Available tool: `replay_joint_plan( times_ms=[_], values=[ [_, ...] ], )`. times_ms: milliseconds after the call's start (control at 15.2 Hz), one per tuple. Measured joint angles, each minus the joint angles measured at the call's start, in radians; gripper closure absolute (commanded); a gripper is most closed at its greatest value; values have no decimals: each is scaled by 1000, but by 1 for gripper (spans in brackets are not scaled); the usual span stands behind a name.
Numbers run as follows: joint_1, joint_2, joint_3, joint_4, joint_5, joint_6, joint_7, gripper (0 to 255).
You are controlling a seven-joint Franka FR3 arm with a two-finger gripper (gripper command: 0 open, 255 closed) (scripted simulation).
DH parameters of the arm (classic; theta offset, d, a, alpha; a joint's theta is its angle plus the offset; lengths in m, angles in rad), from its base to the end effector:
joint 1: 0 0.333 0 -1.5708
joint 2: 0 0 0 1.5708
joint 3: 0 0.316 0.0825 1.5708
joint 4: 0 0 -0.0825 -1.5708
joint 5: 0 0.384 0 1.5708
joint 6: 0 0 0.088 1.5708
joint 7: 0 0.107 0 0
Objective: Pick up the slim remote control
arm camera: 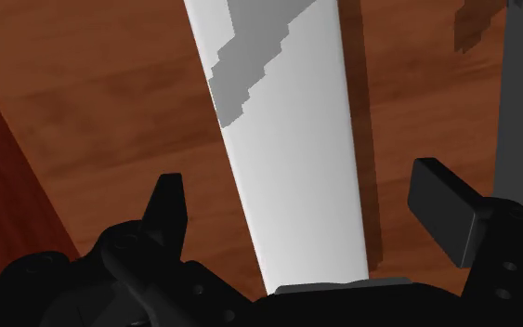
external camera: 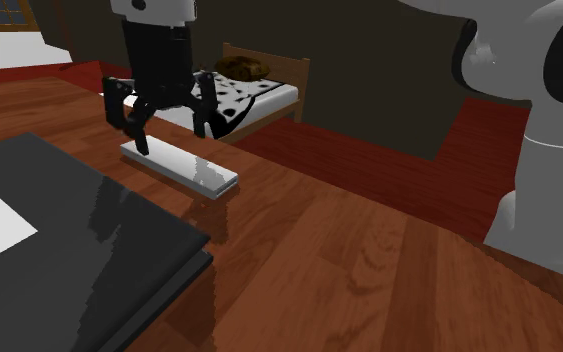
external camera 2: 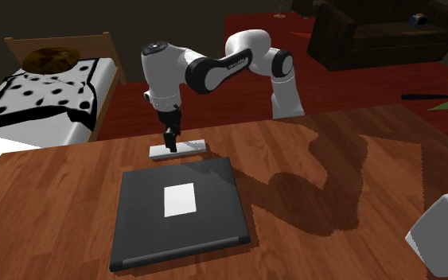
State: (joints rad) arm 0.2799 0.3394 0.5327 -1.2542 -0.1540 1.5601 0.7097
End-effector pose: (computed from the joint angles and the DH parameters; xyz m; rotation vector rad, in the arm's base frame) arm 0.4964 0.4119 0.5906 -3.1207 -0.1159 0.0051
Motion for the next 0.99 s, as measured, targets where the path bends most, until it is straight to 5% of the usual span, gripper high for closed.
replay_joint_plan(
  times_ms=[462, 528, 990],
  values=[
    [-15, -18, -1, -109, 9, 94, 0, 0],
    [-15, -18, -1, -112, 9, 97, 0, 255],
    [-16, -18, -1, -114, 9, 99, 0, 255]
  ],
)
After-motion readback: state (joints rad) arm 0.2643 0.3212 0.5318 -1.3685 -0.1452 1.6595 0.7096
